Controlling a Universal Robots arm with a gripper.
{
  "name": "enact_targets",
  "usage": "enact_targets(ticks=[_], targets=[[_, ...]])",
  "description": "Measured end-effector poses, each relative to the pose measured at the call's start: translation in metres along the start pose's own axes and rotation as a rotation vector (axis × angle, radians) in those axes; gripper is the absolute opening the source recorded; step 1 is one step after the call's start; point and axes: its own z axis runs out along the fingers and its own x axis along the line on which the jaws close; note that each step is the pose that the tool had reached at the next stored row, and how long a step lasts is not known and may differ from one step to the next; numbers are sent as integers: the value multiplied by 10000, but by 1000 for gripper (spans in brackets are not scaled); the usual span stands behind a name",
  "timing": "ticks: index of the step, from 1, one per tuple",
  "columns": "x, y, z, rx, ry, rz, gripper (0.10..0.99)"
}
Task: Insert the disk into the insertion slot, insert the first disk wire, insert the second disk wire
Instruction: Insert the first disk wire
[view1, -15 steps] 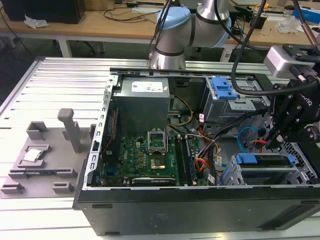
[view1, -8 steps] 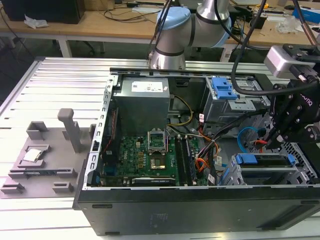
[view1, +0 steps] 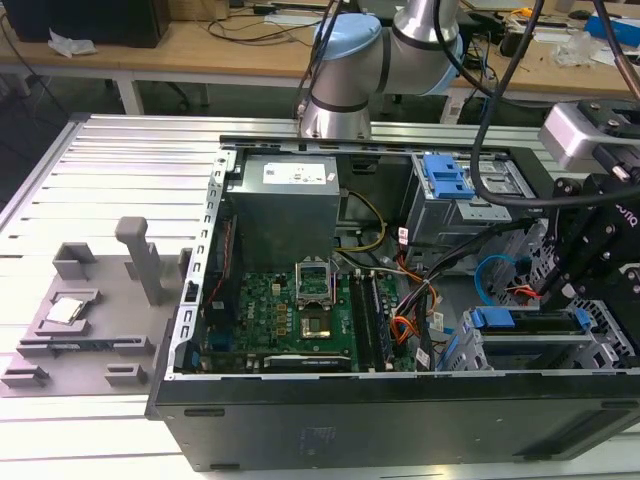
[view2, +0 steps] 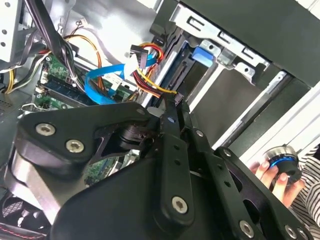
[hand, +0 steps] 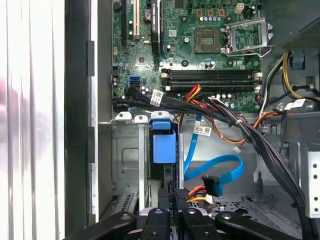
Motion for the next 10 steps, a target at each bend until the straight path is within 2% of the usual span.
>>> enact_targets(ticks=[6, 10], targets=[[-3, -82, 25, -5, 2, -1, 161], [-4, -97, 53, -5, -2, 2, 161]])
